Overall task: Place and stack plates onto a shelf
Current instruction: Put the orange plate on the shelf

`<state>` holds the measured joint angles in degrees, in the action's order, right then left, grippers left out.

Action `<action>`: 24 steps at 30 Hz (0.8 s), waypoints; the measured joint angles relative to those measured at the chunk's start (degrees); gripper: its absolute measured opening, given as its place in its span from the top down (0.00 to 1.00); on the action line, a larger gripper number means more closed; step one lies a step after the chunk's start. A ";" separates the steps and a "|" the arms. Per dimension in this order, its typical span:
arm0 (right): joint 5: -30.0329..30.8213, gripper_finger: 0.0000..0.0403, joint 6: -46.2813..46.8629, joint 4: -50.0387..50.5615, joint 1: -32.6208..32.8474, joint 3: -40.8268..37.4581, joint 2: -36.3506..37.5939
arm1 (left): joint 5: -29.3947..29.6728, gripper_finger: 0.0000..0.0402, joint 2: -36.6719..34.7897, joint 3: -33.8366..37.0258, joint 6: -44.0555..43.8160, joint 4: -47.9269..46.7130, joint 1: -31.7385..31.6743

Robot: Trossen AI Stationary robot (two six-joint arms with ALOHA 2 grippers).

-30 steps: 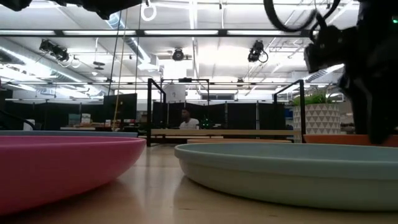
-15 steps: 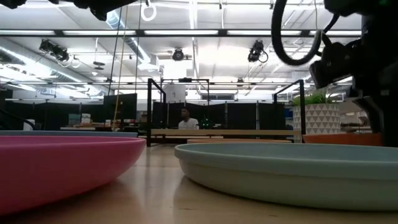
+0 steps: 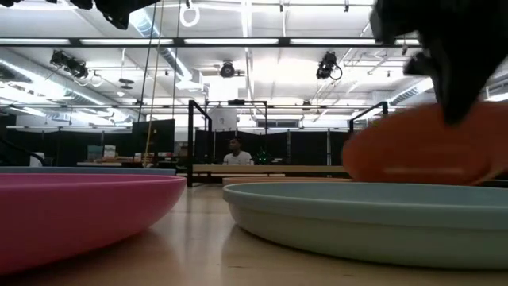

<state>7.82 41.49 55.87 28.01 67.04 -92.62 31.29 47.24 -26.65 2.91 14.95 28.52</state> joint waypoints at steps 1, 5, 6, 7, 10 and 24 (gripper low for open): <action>1.42 0.94 -2.02 0.71 -0.04 1.74 0.00 | -0.01 0.57 0.00 0.00 -0.87 -0.29 0.12; 7.97 0.94 -9.78 2.63 -0.76 7.18 -0.01 | -0.02 0.57 -0.02 0.00 -2.90 -1.36 0.37; 9.52 0.94 -11.68 2.73 -1.07 8.02 -0.01 | -0.01 0.57 0.00 0.00 -3.65 -1.60 0.37; 11.09 0.94 -13.78 2.62 -1.38 8.60 0.00 | -0.01 0.57 0.00 0.00 -4.14 -1.77 0.37; 16.62 0.94 -19.18 2.77 -2.63 8.97 -0.01 | -0.02 0.57 -0.02 0.00 -5.67 -3.15 0.37; 24.02 0.94 -37.42 -4.49 -20.35 1.06 -1.03 | 0.00 0.57 -0.02 0.00 -7.99 -3.29 0.35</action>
<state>31.84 4.07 51.38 7.65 68.10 -93.65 31.29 47.22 -26.65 -5.08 11.66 28.86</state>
